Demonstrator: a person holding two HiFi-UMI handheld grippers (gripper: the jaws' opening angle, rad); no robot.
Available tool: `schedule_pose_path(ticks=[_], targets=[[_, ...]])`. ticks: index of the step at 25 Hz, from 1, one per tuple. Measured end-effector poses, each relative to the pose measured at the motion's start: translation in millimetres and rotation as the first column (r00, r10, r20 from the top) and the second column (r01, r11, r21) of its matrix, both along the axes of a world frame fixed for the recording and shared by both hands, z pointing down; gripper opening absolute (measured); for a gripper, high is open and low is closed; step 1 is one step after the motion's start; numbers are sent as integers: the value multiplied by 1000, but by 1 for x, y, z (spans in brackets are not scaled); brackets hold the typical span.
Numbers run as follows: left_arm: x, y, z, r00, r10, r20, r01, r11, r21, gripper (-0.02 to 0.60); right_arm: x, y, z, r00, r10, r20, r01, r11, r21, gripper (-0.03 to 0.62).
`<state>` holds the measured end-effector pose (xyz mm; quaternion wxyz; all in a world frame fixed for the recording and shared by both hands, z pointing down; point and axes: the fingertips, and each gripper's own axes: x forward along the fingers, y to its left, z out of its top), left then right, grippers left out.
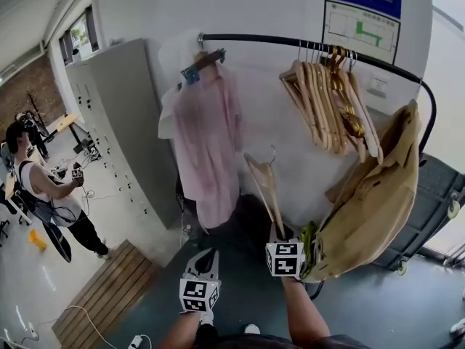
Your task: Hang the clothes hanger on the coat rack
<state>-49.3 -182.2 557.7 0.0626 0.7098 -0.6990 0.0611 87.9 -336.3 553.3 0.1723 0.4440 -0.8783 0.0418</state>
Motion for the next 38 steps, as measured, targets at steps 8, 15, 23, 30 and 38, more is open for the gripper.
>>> schedule_pose_path(ticks=[8, 15, 23, 30, 38], targets=[[-47, -54, -3, 987, 162, 8, -162, 987, -3, 8, -46, -57, -52, 995, 92, 28, -92, 996, 5, 32], [-61, -63, 14, 947, 321, -34, -322, 946, -47, 9, -64, -137, -170, 977, 203, 61, -210, 969, 131, 32], [-80, -64, 10, 911, 407, -66, -409, 912, -22, 8, -72, -192, -264, 949, 314, 30, -314, 933, 176, 32], [-115, -73, -3, 913, 403, -64, -403, 915, 7, 9, -77, -213, -291, 923, 385, 1, -380, 911, 162, 32], [-144, -96, -30, 919, 390, -52, -387, 920, 62, 8, -74, -228, -274, 900, 434, -35, -429, 897, 110, 32]])
